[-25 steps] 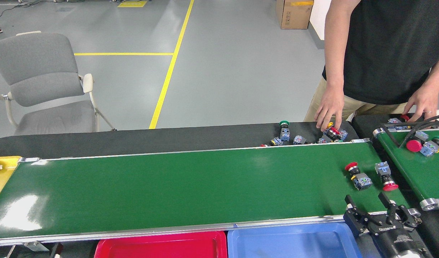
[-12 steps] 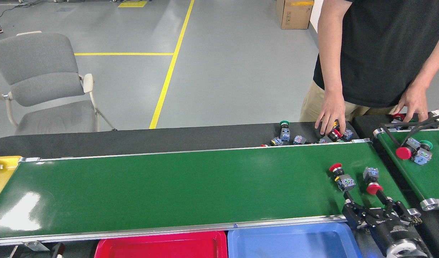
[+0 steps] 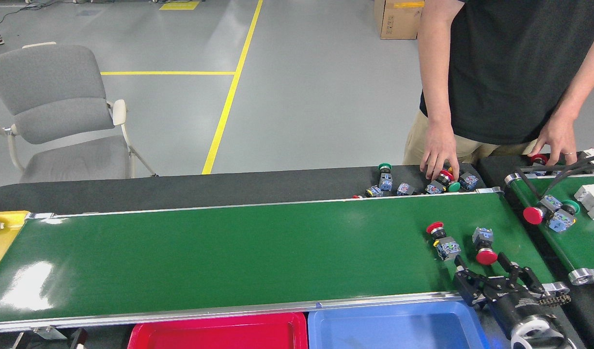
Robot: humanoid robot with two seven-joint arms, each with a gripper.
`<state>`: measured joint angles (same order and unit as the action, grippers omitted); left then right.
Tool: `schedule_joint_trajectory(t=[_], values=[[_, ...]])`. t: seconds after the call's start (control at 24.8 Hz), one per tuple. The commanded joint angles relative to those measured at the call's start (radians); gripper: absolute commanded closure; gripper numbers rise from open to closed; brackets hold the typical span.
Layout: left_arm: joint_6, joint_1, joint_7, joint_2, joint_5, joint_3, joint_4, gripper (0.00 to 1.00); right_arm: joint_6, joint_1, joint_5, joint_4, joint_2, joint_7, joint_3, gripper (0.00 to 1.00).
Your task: Pick switch part from conveyor to tray
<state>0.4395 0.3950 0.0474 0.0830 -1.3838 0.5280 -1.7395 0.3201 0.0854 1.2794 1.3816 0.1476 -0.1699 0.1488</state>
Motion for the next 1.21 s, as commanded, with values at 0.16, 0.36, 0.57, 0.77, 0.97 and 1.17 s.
schedule_joint_trajectory(t=[0.16,0.36,0.57,0.77,0.97,1.17], values=[[-0.002,-0.005,0.003,0.003,-0.001,0.001,-0.005,0.00,-0.003,0.031,0.003,0.010,0.007,-0.037,-0.069,0.00],[-0.001,-0.010,0.003,0.003,-0.001,0.000,-0.003,0.00,-0.024,0.057,0.005,0.005,0.001,-0.039,-0.130,0.00],[-0.002,-0.012,0.003,0.004,-0.001,-0.016,-0.002,0.00,-0.045,0.102,0.005,-0.038,0.000,-0.039,-0.176,0.00],[-0.002,-0.021,0.003,0.008,-0.003,-0.020,0.000,0.00,-0.044,0.154,0.005,-0.093,0.001,-0.039,-0.229,0.25],[-0.002,-0.022,0.003,0.006,-0.003,-0.020,0.001,0.00,-0.035,0.163,0.005,-0.099,0.010,-0.045,-0.253,0.86],[-0.002,-0.021,0.003,0.001,-0.003,-0.020,0.001,0.00,-0.004,0.160,-0.003,-0.096,0.009,-0.045,-0.253,0.96]])
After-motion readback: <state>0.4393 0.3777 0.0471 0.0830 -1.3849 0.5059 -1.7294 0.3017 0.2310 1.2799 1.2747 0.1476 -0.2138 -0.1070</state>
